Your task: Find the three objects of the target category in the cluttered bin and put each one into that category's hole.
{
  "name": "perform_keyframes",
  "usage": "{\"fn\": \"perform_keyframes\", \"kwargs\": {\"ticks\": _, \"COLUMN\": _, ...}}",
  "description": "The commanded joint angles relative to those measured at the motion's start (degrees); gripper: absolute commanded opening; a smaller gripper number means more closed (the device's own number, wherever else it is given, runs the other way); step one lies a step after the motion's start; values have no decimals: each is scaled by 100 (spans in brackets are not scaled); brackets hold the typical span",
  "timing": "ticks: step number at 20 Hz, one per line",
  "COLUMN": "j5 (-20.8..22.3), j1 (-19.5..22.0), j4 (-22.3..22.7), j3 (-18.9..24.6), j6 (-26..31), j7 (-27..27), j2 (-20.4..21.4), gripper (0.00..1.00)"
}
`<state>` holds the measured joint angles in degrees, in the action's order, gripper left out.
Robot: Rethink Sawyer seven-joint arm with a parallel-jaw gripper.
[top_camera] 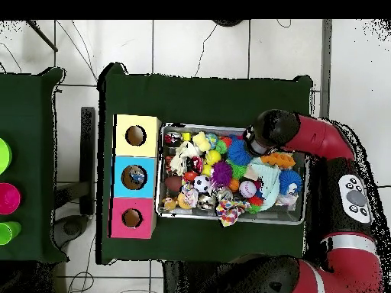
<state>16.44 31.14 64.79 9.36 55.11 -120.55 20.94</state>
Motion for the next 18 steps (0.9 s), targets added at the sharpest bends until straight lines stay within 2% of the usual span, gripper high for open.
{"fn": "perform_keyframes", "kwargs": {"ticks": 1, "j5": 238, "j1": 19, "j4": 16, "j3": 556, "j6": 488, "j7": 1546, "j2": 56, "gripper": 100}}
{"fn": "perform_keyframes", "kwargs": {"ticks": 9, "j5": 344, "j1": 49, "j4": 286, "j3": 549, "j6": 24, "j7": 1428, "j2": 10, "gripper": 100}}
{"fn": "perform_keyframes", "kwargs": {"ticks": 12, "j5": 401, "j1": 66, "j4": 129, "j3": 552, "j6": 44, "j7": 1511, "j2": -71, "gripper": 100}}
{"fn": "perform_keyframes", "kwargs": {"ticks": 18, "j5": 491, "j1": 89, "j4": 130, "j3": 525, "j6": 57, "j7": 1630, "j2": 5, "gripper": 100}}
